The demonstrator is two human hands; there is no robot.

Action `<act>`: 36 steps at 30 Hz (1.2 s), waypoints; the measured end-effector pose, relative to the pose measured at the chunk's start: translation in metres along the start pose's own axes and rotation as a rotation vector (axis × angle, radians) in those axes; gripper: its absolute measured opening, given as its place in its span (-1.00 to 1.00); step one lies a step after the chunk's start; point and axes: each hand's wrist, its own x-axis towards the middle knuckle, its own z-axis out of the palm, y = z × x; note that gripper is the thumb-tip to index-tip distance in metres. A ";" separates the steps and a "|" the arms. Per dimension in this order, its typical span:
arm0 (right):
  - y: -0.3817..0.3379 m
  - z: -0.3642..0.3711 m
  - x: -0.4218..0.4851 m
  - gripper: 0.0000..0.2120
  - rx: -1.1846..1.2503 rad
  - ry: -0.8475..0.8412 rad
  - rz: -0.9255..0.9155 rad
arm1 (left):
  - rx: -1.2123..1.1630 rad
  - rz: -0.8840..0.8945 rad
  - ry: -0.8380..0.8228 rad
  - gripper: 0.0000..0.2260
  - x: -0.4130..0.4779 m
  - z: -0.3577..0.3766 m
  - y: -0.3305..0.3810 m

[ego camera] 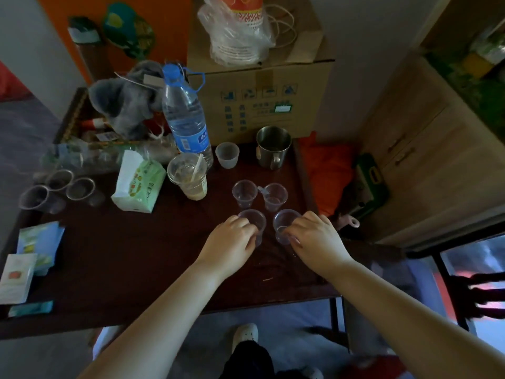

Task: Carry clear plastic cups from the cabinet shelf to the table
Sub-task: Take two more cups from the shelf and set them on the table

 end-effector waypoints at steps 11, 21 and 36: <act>0.009 0.052 0.023 -0.91 -0.023 0.010 0.121 | 0.084 -0.043 -0.067 -0.96 0.025 0.035 -0.030; 0.009 0.078 0.030 -0.93 -0.047 0.050 0.112 | 0.101 -0.022 -0.117 -0.93 0.030 0.050 -0.046; 0.000 0.067 0.023 -0.68 0.021 0.006 0.164 | 0.015 -0.044 -0.086 -0.74 0.023 0.051 -0.048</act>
